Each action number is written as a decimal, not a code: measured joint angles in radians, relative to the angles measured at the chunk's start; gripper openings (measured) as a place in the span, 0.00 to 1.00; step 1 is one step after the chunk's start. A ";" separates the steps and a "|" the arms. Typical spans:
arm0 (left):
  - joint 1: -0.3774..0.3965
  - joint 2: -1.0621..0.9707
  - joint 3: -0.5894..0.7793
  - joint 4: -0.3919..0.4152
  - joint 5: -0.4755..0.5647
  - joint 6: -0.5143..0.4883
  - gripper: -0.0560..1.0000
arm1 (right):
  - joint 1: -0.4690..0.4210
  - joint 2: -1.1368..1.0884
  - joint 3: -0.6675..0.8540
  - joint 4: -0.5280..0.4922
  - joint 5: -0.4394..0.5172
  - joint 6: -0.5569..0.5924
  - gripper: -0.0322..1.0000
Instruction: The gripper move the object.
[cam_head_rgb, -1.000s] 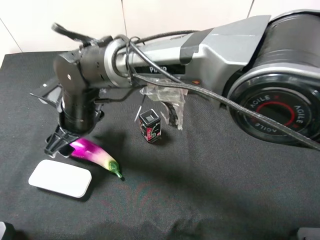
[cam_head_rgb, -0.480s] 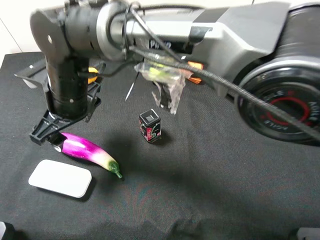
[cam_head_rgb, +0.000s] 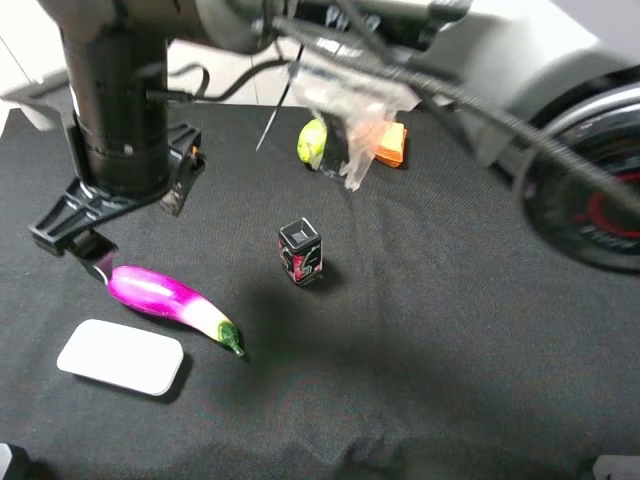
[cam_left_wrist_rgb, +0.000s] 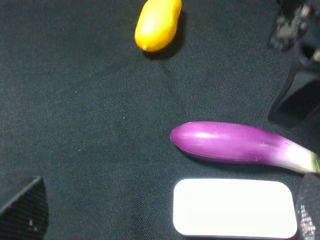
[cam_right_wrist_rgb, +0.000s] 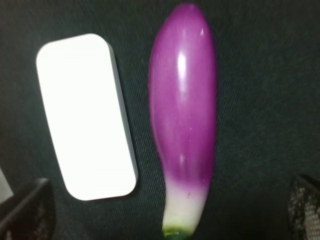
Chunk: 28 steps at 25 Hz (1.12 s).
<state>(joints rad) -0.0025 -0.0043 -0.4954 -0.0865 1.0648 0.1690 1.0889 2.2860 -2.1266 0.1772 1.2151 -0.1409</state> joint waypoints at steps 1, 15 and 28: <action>0.000 0.000 0.000 0.000 0.000 0.000 0.98 | 0.000 -0.016 0.000 -0.008 0.001 0.003 0.70; 0.000 0.000 0.000 0.000 0.000 0.000 0.98 | 0.000 -0.275 0.102 -0.147 0.002 0.047 0.70; 0.000 0.000 0.000 0.000 0.000 0.000 0.98 | -0.079 -0.511 0.383 -0.190 0.003 0.063 0.70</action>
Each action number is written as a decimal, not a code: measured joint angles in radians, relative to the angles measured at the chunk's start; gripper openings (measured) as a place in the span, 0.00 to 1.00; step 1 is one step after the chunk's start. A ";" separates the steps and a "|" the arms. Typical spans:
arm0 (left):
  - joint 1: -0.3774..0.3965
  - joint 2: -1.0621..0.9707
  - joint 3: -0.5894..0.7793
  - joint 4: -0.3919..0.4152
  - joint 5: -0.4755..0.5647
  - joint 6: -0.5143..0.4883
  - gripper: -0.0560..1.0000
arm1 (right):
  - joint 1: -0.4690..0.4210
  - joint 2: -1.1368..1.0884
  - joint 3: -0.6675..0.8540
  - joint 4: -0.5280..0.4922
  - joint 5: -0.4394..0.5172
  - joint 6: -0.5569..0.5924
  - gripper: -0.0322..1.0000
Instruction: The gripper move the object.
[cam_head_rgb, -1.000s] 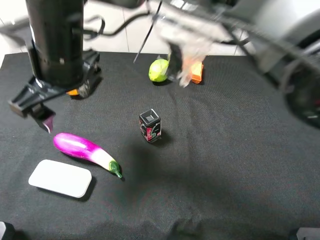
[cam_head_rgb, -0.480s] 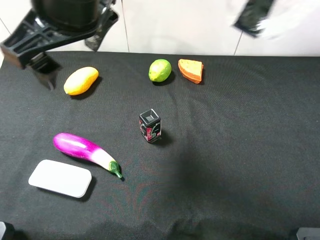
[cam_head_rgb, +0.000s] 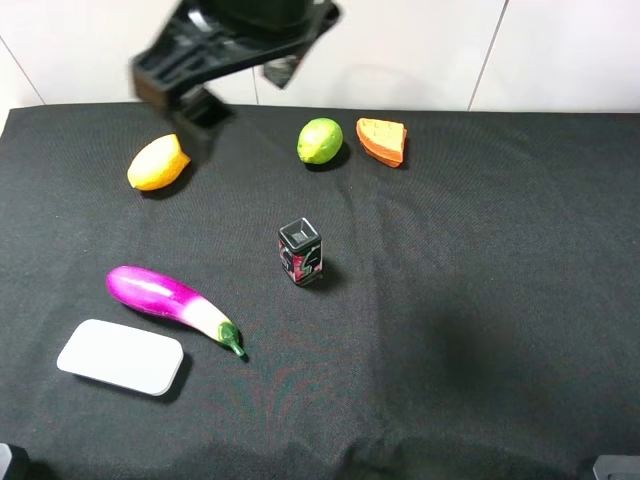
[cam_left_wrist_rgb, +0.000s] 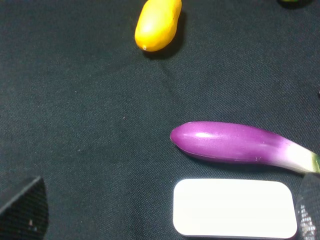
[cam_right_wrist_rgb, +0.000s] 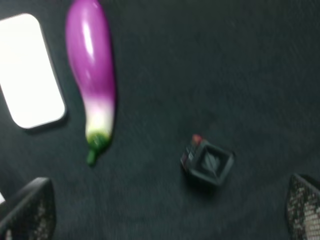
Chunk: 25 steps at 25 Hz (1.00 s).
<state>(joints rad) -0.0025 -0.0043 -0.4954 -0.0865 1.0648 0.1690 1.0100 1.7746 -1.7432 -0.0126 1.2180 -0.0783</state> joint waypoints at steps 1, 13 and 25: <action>0.000 0.000 0.000 0.000 0.000 0.000 0.98 | -0.010 -0.021 0.025 0.000 -0.001 0.000 0.70; 0.000 0.000 0.000 0.000 0.000 0.000 0.98 | -0.182 -0.260 0.319 0.006 -0.001 0.000 0.70; 0.000 0.000 0.000 0.000 0.000 -0.001 0.98 | -0.377 -0.554 0.621 0.019 -0.001 -0.038 0.70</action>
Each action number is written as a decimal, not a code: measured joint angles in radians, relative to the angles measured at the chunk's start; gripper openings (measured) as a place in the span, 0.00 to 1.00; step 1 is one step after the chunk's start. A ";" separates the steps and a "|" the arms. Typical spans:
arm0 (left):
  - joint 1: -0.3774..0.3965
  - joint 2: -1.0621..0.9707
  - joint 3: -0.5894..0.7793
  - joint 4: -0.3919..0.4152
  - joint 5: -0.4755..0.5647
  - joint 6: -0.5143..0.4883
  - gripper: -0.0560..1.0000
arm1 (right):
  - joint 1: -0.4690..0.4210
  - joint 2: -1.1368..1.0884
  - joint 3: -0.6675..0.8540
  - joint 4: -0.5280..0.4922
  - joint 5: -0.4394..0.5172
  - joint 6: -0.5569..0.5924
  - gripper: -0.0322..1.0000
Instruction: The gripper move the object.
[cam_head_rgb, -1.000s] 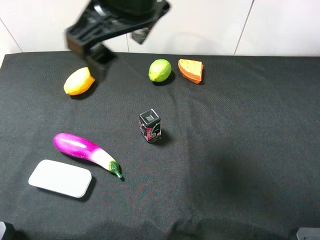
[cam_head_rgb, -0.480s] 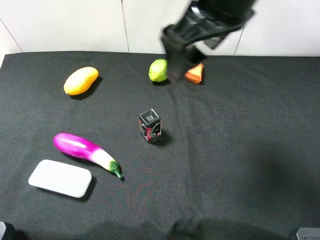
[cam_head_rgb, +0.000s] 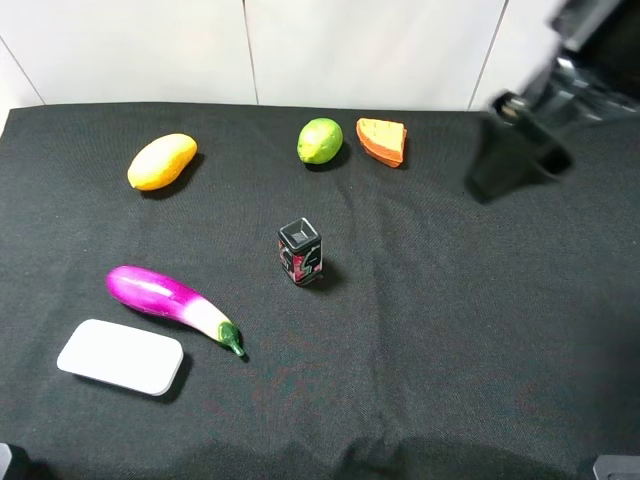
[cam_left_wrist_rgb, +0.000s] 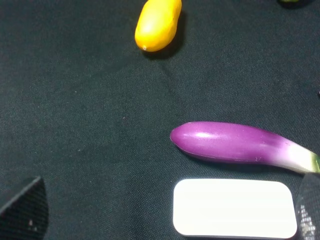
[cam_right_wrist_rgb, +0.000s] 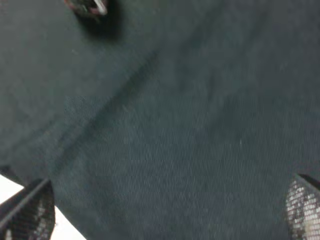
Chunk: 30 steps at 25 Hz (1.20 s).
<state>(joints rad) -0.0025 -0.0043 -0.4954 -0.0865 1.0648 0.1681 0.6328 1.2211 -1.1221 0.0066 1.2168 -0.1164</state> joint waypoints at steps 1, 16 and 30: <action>0.000 0.000 0.000 0.000 0.000 0.000 0.98 | -0.018 -0.038 0.030 0.000 0.000 -0.001 0.70; 0.000 0.000 0.000 0.000 0.000 0.000 0.98 | -0.152 -0.497 0.251 -0.056 0.004 0.073 0.70; 0.000 0.000 0.000 0.000 0.000 0.000 0.98 | -0.152 -0.628 0.286 -0.070 0.005 0.179 0.70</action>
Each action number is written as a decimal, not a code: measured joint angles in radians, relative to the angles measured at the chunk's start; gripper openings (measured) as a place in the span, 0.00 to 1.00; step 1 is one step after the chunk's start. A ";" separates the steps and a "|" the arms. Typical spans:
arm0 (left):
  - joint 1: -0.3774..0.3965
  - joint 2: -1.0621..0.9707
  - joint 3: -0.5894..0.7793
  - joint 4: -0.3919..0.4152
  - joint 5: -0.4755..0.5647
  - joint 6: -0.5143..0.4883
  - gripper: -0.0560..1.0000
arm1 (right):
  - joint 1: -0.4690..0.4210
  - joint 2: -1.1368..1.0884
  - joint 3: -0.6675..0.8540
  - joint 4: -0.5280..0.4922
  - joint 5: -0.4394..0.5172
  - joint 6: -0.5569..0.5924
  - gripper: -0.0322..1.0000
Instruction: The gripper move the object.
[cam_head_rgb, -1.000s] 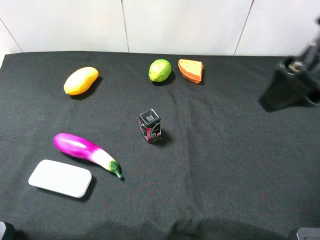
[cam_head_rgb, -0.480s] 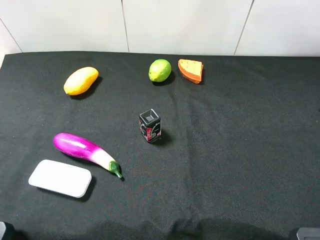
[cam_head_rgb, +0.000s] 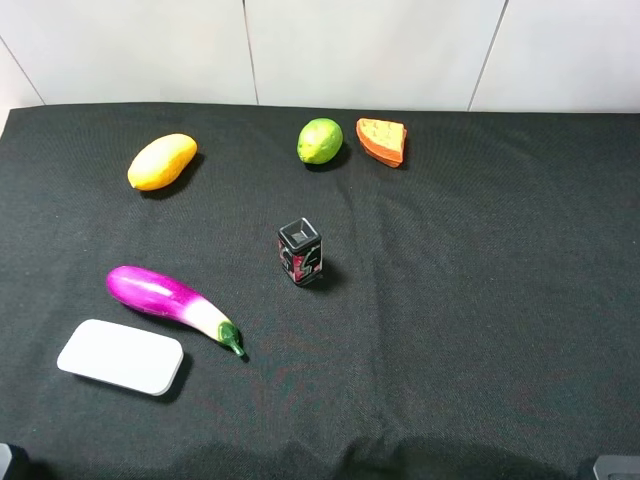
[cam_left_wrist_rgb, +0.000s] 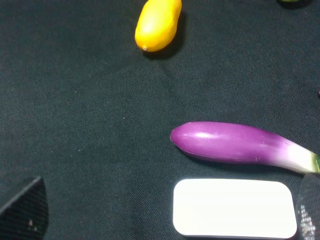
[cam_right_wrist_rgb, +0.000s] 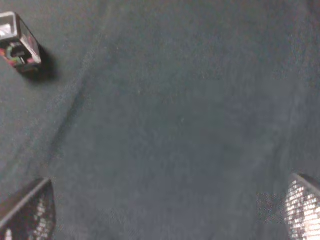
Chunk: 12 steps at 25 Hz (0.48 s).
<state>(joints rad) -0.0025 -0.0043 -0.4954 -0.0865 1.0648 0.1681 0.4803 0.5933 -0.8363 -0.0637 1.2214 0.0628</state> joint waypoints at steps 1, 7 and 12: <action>0.000 0.000 0.000 0.000 0.000 0.000 0.98 | 0.000 -0.005 0.021 0.000 -0.001 0.000 0.70; 0.000 0.000 0.000 0.000 0.000 0.000 0.98 | -0.100 -0.109 0.153 0.000 -0.001 0.001 0.70; 0.000 0.000 0.000 0.000 0.000 0.000 0.98 | -0.283 -0.274 0.186 -0.002 -0.024 0.001 0.70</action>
<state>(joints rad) -0.0025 -0.0043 -0.4954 -0.0865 1.0648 0.1681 0.1971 0.3193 -0.6506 -0.0660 1.1969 0.0637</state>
